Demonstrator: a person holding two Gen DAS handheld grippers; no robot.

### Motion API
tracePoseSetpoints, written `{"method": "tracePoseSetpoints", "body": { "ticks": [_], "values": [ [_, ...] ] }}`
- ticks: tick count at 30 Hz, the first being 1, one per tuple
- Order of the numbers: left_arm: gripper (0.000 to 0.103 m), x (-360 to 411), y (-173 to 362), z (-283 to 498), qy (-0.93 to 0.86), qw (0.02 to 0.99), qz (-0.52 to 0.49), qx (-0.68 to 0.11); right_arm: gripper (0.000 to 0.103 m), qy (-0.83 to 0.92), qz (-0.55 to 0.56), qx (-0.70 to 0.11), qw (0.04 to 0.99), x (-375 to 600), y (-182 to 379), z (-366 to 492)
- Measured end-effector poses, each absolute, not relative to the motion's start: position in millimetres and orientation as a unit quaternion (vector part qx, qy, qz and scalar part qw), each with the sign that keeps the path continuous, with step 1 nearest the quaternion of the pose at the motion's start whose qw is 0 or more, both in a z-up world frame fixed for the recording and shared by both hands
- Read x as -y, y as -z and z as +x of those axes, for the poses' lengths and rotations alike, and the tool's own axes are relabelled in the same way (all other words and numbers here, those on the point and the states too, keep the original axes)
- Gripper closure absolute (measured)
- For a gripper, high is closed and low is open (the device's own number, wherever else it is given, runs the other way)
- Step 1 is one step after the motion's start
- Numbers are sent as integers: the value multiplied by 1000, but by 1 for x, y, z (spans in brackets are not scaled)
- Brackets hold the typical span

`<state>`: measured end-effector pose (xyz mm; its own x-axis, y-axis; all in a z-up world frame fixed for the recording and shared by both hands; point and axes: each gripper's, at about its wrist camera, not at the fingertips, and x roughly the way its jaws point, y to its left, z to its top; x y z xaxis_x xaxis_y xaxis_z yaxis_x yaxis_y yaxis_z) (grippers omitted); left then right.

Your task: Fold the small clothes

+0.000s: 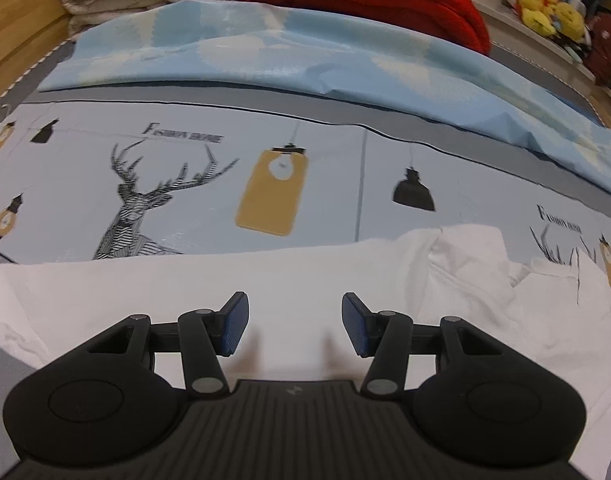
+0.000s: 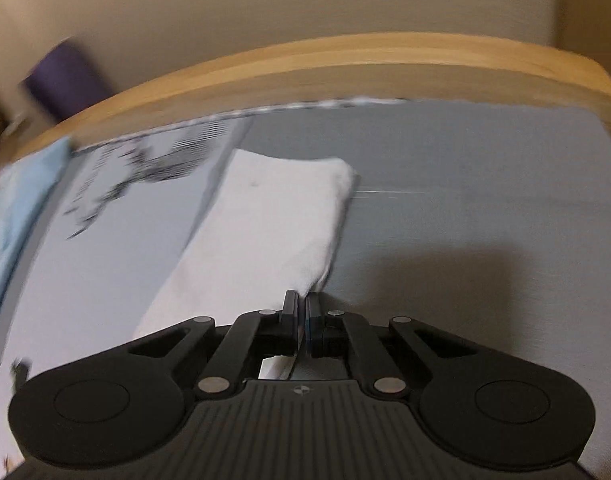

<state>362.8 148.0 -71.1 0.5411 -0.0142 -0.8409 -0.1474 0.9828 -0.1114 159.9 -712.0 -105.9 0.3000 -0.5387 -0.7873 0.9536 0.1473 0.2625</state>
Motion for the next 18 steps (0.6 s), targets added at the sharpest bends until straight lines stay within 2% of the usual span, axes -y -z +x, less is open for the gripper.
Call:
{"method": "tracePoseSetpoints", "body": {
  "ticks": [3,4,5,9,12,14,15,16,18],
  "values": [
    [46,-143,77,365,-17,872,-86,-482,85,588,313,-277,692,691,87,166],
    [46,-142,80,366,-11,871,-91,-483,75,594,295,-267,699,682,79,170],
    [46,-141,84,369,-5,870,-96,-483,69,584,278,-254,719,667,70,176],
    [46,-143,101,376,10,868,-114,-482,68,420,260,-255,831,611,54,222],
    [46,-156,127,382,4,850,-128,-511,67,254,249,-288,889,563,56,262],
    [47,-170,154,384,-42,826,-107,-551,61,150,231,-330,903,531,66,287],
    [42,-176,165,384,-74,814,-88,-569,58,119,217,-365,898,519,74,297],
    [42,-181,165,383,-80,820,-91,-559,56,104,196,-406,887,507,84,305],
    [50,-181,156,388,-96,822,-96,-553,56,114,157,-453,870,489,102,316]
  ]
}}
